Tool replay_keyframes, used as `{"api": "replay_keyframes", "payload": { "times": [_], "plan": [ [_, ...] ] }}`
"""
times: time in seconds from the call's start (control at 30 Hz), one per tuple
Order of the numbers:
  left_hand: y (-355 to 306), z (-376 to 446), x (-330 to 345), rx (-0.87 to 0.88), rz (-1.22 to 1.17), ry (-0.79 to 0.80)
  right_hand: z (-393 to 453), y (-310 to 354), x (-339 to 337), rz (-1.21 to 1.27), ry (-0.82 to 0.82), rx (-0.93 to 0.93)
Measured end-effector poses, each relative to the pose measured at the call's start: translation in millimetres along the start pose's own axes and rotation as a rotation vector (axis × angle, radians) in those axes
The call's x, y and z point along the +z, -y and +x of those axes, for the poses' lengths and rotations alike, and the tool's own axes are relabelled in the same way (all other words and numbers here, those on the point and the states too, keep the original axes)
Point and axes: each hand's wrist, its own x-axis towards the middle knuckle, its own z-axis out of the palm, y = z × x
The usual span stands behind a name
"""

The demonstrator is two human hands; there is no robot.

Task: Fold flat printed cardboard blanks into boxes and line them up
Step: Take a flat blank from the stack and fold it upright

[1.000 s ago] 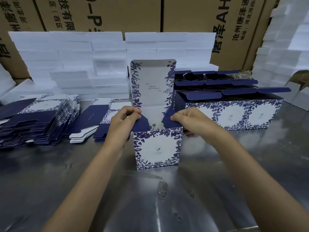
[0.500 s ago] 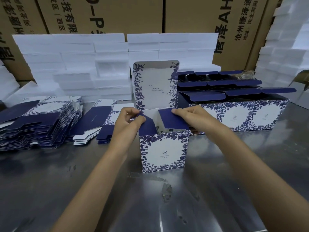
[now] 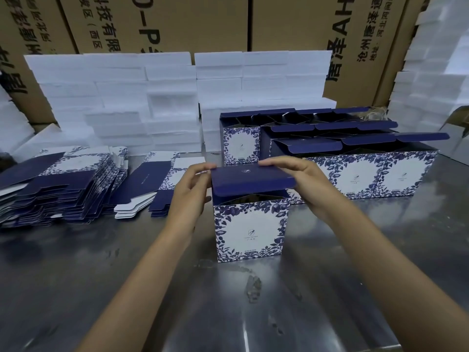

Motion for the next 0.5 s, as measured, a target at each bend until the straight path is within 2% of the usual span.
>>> {"api": "replay_keyframes", "payload": {
  "times": [0.17,0.3,0.5],
  "plan": [
    [-7,3,-4,-0.014,0.041,0.013,0,12,-2,-0.076,0.011,0.072],
    [-25,23,2,0.032,0.255,0.07,15,28,13,-0.272,0.016,0.026],
    [-38,36,28,0.008,0.523,0.138,38,34,47,-0.538,0.031,-0.006]
  ]
}}
